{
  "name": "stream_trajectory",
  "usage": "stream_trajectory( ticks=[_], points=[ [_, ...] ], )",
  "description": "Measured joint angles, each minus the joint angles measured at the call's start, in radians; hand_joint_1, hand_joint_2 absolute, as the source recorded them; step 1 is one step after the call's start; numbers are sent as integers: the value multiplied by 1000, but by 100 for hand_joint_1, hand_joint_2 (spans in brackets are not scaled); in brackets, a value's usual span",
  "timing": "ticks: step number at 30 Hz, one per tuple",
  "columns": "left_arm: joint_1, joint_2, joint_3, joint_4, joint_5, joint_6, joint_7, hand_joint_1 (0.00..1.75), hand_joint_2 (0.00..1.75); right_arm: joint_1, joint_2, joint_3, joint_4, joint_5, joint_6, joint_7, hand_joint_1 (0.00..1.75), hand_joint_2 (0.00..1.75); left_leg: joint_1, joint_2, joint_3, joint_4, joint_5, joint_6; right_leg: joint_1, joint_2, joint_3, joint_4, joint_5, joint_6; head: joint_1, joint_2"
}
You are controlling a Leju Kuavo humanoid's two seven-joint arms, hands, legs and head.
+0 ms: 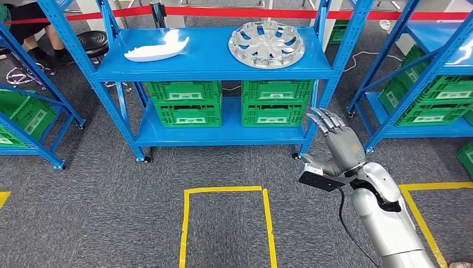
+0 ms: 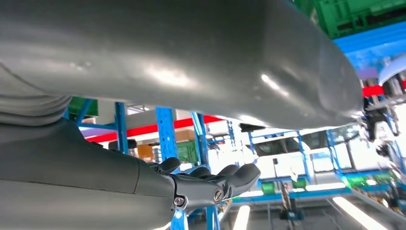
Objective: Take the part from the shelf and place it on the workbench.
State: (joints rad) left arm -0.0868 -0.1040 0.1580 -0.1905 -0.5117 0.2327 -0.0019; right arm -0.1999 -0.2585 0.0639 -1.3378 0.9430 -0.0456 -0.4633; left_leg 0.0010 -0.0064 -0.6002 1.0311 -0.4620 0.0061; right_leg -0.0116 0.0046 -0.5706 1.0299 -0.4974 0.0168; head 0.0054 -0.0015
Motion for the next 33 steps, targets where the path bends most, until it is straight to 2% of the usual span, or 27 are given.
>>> stream_trajectory(
  ticks=[2, 4, 5, 6, 7, 8, 9, 10, 11, 12, 15, 16, 18, 20, 21, 22, 23, 24, 26, 27, 31, 32, 33],
  points=[
    [-1, 0, 1, 0, 0, 0, 0, 0, 0, -10, -3, 0, -4, 3, 8, 4, 0, 0, 4, 1, 8, -7, 1, 11, -2, -1, -25, 55, -32, 10, 1, 0],
    [-2, 2, 1, 0, 0, 0, -1, 0, 0, -18, -6, 0, -6, 3, 15, 6, 0, 0, 5, 1, 10, -7, -2, 18, -3, -1, -95, 186, -87, 17, 2, 0],
    [-2, 2, 2, 0, 0, 0, -1, 0, 0, -19, -7, 0, -6, 3, 17, 7, 0, 0, 4, 2, 10, -5, -4, 19, -4, -1, -131, 247, -105, 19, 2, 0],
    [0, 1, 2, 0, 0, 0, -1, 0, 0, -19, -8, 0, -6, 3, 19, 7, 0, 0, 4, 1, 11, -4, -7, 19, -4, -1, -154, 279, -104, 20, 3, 0],
    [1, 1, 2, 0, 0, 0, -1, 0, 0, -20, -8, 0, -6, 3, 21, 7, 0, 0, 4, 1, 13, -2, -10, 18, -4, -1, -157, 269, -82, 20, 3, 0],
    [2, 0, 3, 0, 1, 0, -2, 0, 0, -22, -8, 0, -6, 3, 21, 7, 0, 0, 5, 1, 16, 0, -14, 17, -5, -1, -138, 220, -45, 18, 3, 0],
    [2, -1, 5, 1, 1, 0, -3, 0, 0, -25, -9, 0, -6, 3, 22, 7, 0, 0, 5, 1, 20, 1, -19, 14, -5, -2, -107, 146, -5, 16, 3, 0],
    [2, -2, 7, 1, 2, 1, -4, 0, 0, -28, -9, 0, -6, 3, 22, 7, 0, 0, 3, 0, 22, 4, -23, 9, -4, -3, -76, 79, 21, 13, 3, 0],
    [2, -3, 9, 1, 2, 2, -4, 0, 0, -31, -9, 0, -6, 3, 22, 7, 0, 0, 1, -1, 23, 5, -26, 4, -2, -3, -53, 32, 34, 7, 2, 0],
    [3, -3, 10, 1, 2, 3, -5, 0, 0, -31, -9, 1, -5, 3, 22, 7, 0, 0, 0, -1, 24, 5, -29, -2, 1, -3, -42, 9, 35, 2, 2, 0],
    [5, -4, 12, 0, 2, 6, -4, 0, 0, -31, -9, 1, -5, 3, 22, 6, 0, 0, 1, -1, 28, 3, -33, -20, 2, 0, -35, 3, 32, -18, 2, 0],
    [5, -4, 13, 0, 2, 6, -4, 0, 0, -31, -9, 1, -5, 3, 21, 4, 0, 0, 2, 0, 22, 16, -42, -25, 0, 0, -31, 0, 32, -25, 1, 0],
    [5, -5, 14, 0, 1, 8, -5, 0, 0, -30, -9, 2, -5, 1, 19, 2, 0, 0, 4, 1, -20, 103, -85, -34, -3, -2, -23, -4, 30, -36, -1, 0],
    [6, -6, 15, 1, 0, 8, -4, 0, 0, -27, -9, 3, -5, 0, 18, 2, 0, 0, 5, 1, -93, 233, -133, -39, -2, -3, -20, -4, 25, -42, -2, 0],
    [8, -6, 15, 1, -1, 8, -4, 0, 0, -25, -9, 4, -5, 0, 18, 2, 0, 0, 5, 1, -119, 275, -139, -40, -2, -3, -18, -4, 23, -43, -1, 0],
    [10, -6, 15, 1, -2, 8, -3, 0, 0, -24, -9, 4, -5, 0, 18, 2, 0, 0, 5, 1, -128, 281, -125, -39, -1, -2, -15, -4, 21, -43, -1, 0],
    [11, -6, 15, 1, -2, 8, -2, 0, 0, -24, -9, 4, -5, 0, 18, 2, 0, 0, 5, 1, -117, 247, -94, -37, -1, 0, -11, -4, 18, -41, -2, 0],
    [11, -5, 16, 1, -3, 8, -1, 0, 0, -24, -9, 5, -5, 0, 17, 2, 0, 0, 5, 1, -88, 180, -52, -33, -1, 1, -5, -4, 15, -39, -2, 0],
    [9, -5, 16, 1, -6, 8, 0, 0, 0, -24, -9, 5, -5, -1, 16, 2, 0, 0, 1, 1, -27, 49, -1, -23, 1, 2, 2, -3, 7, -30, -1, 0],
    [8, -5, 16, 1, -7, 8, 0, 0, 0, -24, -9, 5, -5, -1, 15, 2, 0, 0, 0, 1, -10, 15, 6, -18, 3, 2, 3, -3, 5, -25, -1, 0],
    [9, -6, 16, 1, -12, 8, 0, 0, 0, -20, -9, 5, -6, -2, 11, 2, 0, 0, -1, 0, 4, -7, 3, 5, 0, 0, 3, 4, -7, 0, 0, 0],
    [9, -7, 16, 0, -13, 8, 0, 0, 0, -19, -9, 4, -6, -2, 10, 2, 0, 0, 1, 1, 8, -11, 4, 11, -1, 0, -7, 26, -20, 5, 1, 0],
    [9, -7, 16, 0, -13, 9, 0, 0, 0, -17, -9, 4, -6, -3, 8, 2, 0, 0, 3, 1, 13, -15, 4, 16, -2, 0, -31, 74, -43, 9, 2, 0]
  ],
)
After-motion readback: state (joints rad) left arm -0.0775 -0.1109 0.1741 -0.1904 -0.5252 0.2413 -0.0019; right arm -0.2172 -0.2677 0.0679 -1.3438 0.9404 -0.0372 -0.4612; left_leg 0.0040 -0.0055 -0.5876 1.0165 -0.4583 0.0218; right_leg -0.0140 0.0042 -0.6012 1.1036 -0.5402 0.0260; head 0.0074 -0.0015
